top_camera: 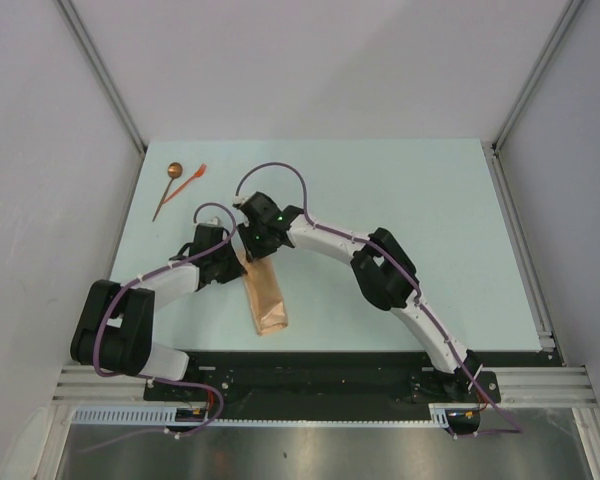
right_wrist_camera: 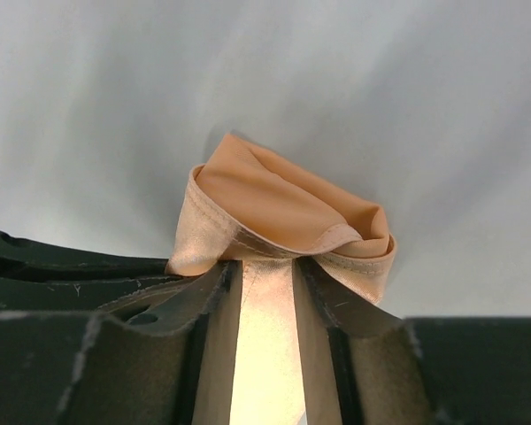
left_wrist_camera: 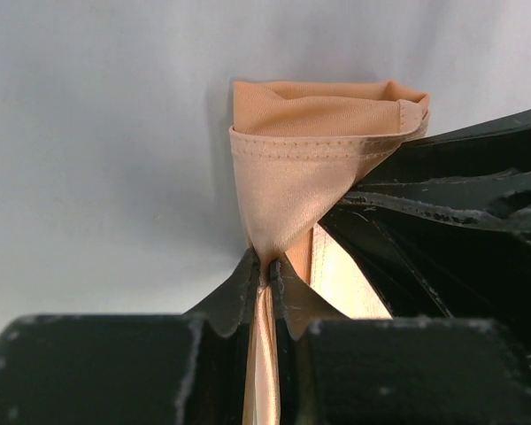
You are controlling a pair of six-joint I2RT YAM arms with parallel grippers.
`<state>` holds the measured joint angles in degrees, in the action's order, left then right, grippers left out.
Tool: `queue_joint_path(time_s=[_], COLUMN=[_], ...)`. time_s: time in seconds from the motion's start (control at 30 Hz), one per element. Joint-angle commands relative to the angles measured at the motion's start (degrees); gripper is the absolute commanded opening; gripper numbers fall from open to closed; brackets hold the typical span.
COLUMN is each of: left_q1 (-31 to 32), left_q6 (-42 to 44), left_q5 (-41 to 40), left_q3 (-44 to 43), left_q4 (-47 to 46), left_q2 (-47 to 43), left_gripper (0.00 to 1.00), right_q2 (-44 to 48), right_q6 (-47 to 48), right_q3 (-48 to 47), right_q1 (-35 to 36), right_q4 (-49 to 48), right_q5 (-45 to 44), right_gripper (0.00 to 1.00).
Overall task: Fold the napkin into a case and place the utensils inside
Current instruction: Stuff the top corner of the smaller-rectangle-folded napkin into the folded napkin.
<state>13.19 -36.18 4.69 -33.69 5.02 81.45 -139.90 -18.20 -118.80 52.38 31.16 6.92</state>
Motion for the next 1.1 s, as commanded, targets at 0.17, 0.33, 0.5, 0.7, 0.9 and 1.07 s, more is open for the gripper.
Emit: queue_joint_path(time_s=[0.17,0.33,0.5,0.7,0.9,1.07], left_q1=[-0.09,-0.18,-0.18,-0.18,-0.18,-0.18], left_q6=[-1.17,-0.99,-1.08,-1.17,-1.34,-1.35], left_q5=[1.20,0.59,0.67,1.02,1.29,1.20], left_q3=[0.91,0.91,1.26,1.44,1.79,2.49], left_q4=[-2.47,-2.20,-2.38,-2.55,-2.91,-3.00], left_q2=[0.99,0.82,0.82,0.64,0.73,0.64], left_gripper=[0.09,0.09,0.08,0.08,0.07,0.06], right_q2=[-3.81,0.05,4.45,7.09,7.18,6.57], right_q6=[0.36,-0.35,-2.01,-7.37,-15.28,-20.56], right_q3=[-0.90,2.78,9.19,13.85,18.87,20.37], right_q1=[1.67,1.41,0.97,-1.05,-3.86,-5.44], right_q4=[-0.56,-4.16,-10.06,-16.56,-26.49,-32.80], right_q5=[-0.86,0.72,5.73,13.72,21.72,24.46], right_gripper=[0.16,0.00,0.00,0.00,0.00,0.00])
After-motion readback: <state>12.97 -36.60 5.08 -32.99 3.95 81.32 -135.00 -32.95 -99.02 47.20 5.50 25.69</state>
